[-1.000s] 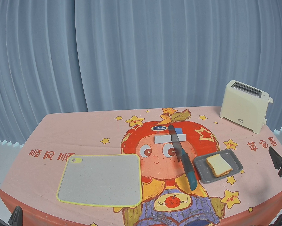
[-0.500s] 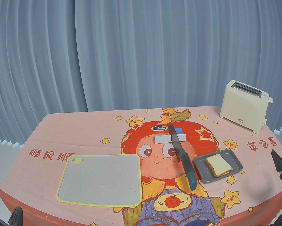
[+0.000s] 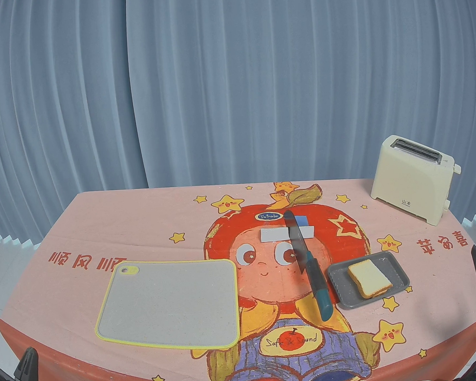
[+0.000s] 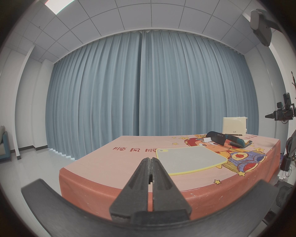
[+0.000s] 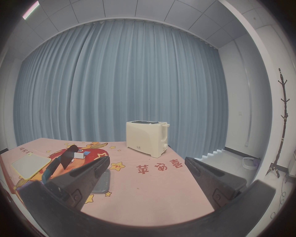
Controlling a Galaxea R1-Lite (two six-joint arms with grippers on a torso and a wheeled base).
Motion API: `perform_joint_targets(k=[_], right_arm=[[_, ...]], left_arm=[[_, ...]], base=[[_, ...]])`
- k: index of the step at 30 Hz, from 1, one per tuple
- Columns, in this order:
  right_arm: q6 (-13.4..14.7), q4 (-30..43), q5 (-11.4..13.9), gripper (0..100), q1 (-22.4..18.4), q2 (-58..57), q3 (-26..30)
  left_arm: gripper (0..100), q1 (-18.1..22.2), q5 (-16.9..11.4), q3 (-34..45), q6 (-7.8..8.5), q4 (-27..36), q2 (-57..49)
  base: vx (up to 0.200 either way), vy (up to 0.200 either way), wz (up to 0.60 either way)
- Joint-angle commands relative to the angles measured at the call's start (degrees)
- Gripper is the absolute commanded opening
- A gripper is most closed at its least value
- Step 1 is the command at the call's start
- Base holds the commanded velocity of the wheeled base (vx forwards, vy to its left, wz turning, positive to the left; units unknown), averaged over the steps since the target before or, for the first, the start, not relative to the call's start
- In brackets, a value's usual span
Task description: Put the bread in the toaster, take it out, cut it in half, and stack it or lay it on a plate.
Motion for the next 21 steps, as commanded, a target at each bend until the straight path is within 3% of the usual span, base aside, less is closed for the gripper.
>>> perform_joint_targets(k=[1, 4, 9, 20, 21], right_arm=[[-0.2, 0.0, 0.1, 100, -4.1, -0.5, -0.8], [-1.2, 0.0, 0.5, 100, -6.3, -1.2, -0.5], [-2.6, 0.1, 1.1, 100, -6.6, -3.5, 0.3], [-8.5, 1.7, 6.1, 100, -11.0, -12.9, 4.1], [-8.8, 4.7, 8.4, 100, -12.4, -15.7, 4.2]], left_arm=[[0, 0.0, 0.0, 1.0, 0.02, 0.0, -0.4], [0, 0.0, 0.0, 1.0, 0.02, 0.0, -0.5], [0, 0.0, 0.0, 1.0, 0.02, 0.0, -0.5], [0, 0.0, 0.0, 1.0, 0.02, 0.0, -0.5], [0, 0.0, 0.0, 1.0, 0.02, 0.0, -0.5]], base=[[0.0, 0.0, 0.0], [0.0, 0.0, 0.0], [0.0, 0.0, 0.0], [0.0, 0.0, 0.0], [0.0, 0.0, 0.0]])
